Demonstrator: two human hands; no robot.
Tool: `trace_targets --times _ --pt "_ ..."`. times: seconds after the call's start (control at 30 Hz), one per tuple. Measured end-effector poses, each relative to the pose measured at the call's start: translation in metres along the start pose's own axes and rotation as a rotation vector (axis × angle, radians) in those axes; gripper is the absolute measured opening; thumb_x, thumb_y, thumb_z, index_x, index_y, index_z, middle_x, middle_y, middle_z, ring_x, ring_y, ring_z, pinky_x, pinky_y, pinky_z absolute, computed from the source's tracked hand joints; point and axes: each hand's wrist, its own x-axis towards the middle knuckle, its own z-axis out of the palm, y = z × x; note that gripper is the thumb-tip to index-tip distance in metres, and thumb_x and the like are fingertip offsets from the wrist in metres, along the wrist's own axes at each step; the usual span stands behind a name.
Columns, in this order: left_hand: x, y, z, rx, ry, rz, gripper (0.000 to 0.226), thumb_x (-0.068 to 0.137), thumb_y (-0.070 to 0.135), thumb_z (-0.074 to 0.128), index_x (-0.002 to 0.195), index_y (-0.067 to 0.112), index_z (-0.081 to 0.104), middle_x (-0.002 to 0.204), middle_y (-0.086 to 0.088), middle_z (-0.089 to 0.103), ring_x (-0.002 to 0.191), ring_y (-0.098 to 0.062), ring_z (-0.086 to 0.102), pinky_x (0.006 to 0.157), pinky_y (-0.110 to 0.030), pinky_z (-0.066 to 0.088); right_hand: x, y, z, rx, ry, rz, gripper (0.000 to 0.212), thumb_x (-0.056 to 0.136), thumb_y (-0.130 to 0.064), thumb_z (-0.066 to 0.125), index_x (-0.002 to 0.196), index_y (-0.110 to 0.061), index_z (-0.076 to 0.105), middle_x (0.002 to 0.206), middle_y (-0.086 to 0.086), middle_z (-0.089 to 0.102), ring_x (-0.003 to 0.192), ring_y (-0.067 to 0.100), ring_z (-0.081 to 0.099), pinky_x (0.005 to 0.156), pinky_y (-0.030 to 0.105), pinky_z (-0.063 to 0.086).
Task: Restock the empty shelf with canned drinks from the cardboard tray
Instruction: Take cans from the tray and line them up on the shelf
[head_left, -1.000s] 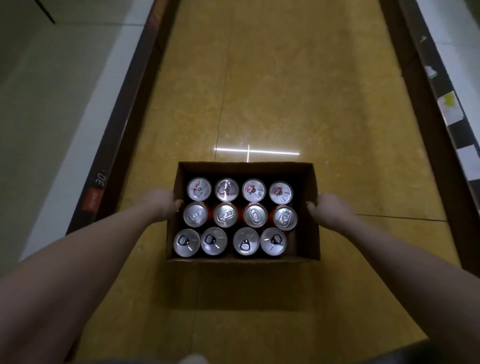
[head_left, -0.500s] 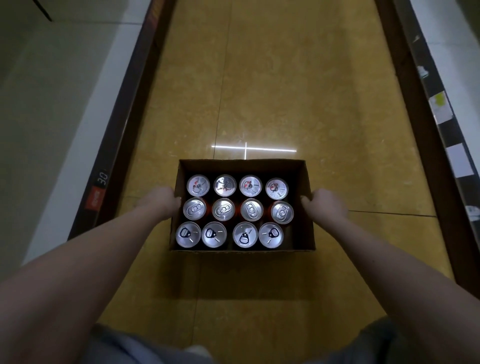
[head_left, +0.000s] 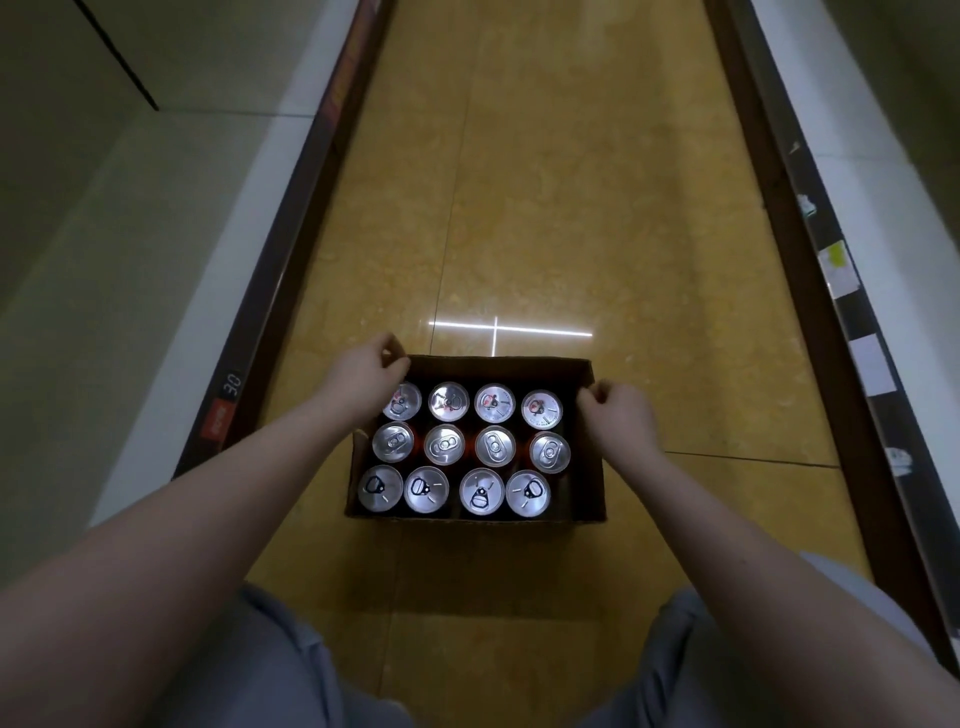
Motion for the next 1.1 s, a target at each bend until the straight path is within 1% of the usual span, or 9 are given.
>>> trace_targets --times 0.03,0.13,0.23,0.33,0.5,0.67,0.73,0.9,1.1 --pt "-0.005 0.005 0.004 -0.066 0.016 0.012 0.016 0.094 0.022 0.050 0.104 0.011 0.054 0.084 -0.005 0.057 0.064 -0.017 0.052 0.057 -0.027 0.041 -0.003 -0.005 0.003 0.069 0.001 -0.024 0.018 0.092 -0.019 0.049 0.093 -0.009 0.064 0.073 0.003 0.058 0.067 0.020 0.052 0.051 0.025 0.033" --pt "-0.022 0.013 0.026 -0.210 0.010 0.014 0.017 0.092 0.023 0.052 0.103 0.011 0.054 0.090 -0.006 0.060 0.084 -0.027 0.060 0.076 -0.040 0.051 -0.017 -0.010 0.016 0.232 -0.006 -0.081 0.020 0.091 -0.016 0.050 0.105 -0.011 0.064 0.091 0.003 0.064 0.071 0.014 0.055 0.058 0.026 0.041" --pt "-0.034 0.010 0.052 -0.276 -0.052 -0.021 0.019 0.092 0.026 0.052 0.105 0.013 0.053 0.094 -0.008 0.061 0.088 -0.031 0.063 0.080 -0.046 0.051 -0.027 -0.005 0.031 0.294 -0.020 -0.074 0.020 0.091 -0.015 0.050 0.107 -0.015 0.062 0.086 -0.001 0.064 0.060 0.011 0.051 0.053 0.026 0.040" --pt "-0.038 0.002 0.078 -0.339 -0.128 -0.068 0.014 0.091 0.029 0.053 0.099 0.018 0.052 0.091 -0.002 0.060 0.090 -0.028 0.063 0.083 -0.044 0.051 -0.032 0.006 0.045 0.242 -0.047 0.006 0.021 0.091 -0.014 0.049 0.109 -0.016 0.060 0.079 -0.003 0.062 0.061 0.010 0.052 0.056 0.028 0.042" --pt "-0.037 0.002 0.110 -0.365 -0.267 -0.107 0.013 0.089 0.025 0.054 0.097 0.015 0.050 0.083 -0.002 0.058 0.082 -0.030 0.066 0.077 -0.041 0.053 -0.039 0.028 0.066 0.081 -0.103 0.106 0.024 0.092 -0.020 0.050 0.114 -0.018 0.059 0.103 0.004 0.067 0.084 0.022 0.061 0.064 0.028 0.045" --pt "-0.037 0.006 0.131 -0.245 -0.389 -0.066 0.016 0.091 0.025 0.052 0.103 0.014 0.049 0.082 -0.004 0.059 0.071 -0.025 0.058 0.073 -0.038 0.051 -0.040 0.037 0.077 0.040 -0.156 0.132 0.026 0.089 -0.016 0.051 0.113 -0.016 0.060 0.108 0.006 0.067 0.092 0.025 0.062 0.068 0.029 0.046" --pt "-0.037 0.006 0.133 -0.170 -0.432 -0.029 0.025 0.091 0.025 0.052 0.113 0.014 0.051 0.091 -0.002 0.061 0.077 -0.023 0.060 0.078 -0.040 0.053 -0.039 0.038 0.078 0.013 -0.176 0.125 0.029 0.089 -0.018 0.053 0.117 -0.017 0.061 0.110 0.005 0.067 0.094 0.024 0.062 0.067 0.026 0.043" --pt "-0.035 0.010 0.136 -0.034 -0.505 0.052 0.039 0.093 0.026 0.048 0.131 0.019 0.046 0.129 -0.003 0.057 0.106 -0.021 0.059 0.088 -0.033 0.048 -0.037 0.039 0.076 0.019 -0.186 0.093 0.028 0.090 -0.016 0.053 0.116 -0.019 0.062 0.111 0.006 0.068 0.094 0.023 0.063 0.070 0.029 0.048" --pt "-0.036 0.010 0.138 0.007 -0.507 0.107 0.040 0.089 0.013 0.048 0.129 0.018 0.049 0.128 -0.005 0.058 0.110 -0.021 0.057 0.089 -0.032 0.047 -0.039 0.039 0.077 0.009 -0.165 0.105 0.024 0.092 -0.010 0.051 0.109 -0.018 0.065 0.106 0.009 0.069 0.093 0.027 0.063 0.068 0.030 0.047"
